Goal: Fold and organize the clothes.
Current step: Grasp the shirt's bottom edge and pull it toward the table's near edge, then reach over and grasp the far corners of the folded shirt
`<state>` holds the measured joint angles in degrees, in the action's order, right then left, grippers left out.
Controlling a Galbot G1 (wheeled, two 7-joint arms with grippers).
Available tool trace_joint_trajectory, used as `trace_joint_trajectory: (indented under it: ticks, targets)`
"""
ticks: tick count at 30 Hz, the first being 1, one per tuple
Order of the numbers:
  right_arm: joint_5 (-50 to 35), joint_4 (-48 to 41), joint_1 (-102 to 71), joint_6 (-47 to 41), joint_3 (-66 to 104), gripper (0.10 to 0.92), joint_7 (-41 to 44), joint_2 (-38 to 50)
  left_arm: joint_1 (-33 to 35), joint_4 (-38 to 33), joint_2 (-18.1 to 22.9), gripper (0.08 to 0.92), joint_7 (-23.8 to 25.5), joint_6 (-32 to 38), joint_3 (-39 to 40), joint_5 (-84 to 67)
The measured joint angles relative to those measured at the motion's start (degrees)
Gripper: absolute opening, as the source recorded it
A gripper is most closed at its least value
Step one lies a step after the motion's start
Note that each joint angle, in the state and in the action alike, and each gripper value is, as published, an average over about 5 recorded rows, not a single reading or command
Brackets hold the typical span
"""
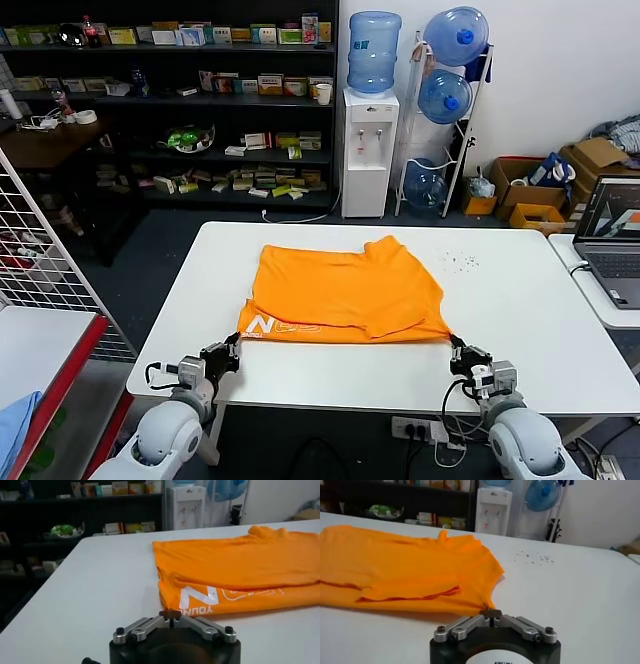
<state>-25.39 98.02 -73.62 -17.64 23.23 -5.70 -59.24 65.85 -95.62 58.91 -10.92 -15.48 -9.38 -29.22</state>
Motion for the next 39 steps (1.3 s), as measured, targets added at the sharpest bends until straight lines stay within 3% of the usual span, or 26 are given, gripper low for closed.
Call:
trace_joint_trajectory:
  ticks: [22, 26, 39]
  targets:
    - [-1.3, 13.1, -13.3, -8.3, 3.8, 0.134, -3.6, 3.6, 12.8, -14.0, -7.2, 0.097, -1.2, -4.1, -2.1, -2.3]
    - [-1.9, 14.7, -14.3, -9.3, 4.5, 0.217, -4.0, 3.9, 13.8, -15.4, -7.5, 0.189, -1.3, -4.8, -2.5, -2.6]
    - [-5.8, 17.8, -14.0, -8.1, 5.9, 0.598, -5.1, 6.2, 13.3, -17.3, -8.7, 0.562, -1.4, -5.2, -2.9, -3.8]
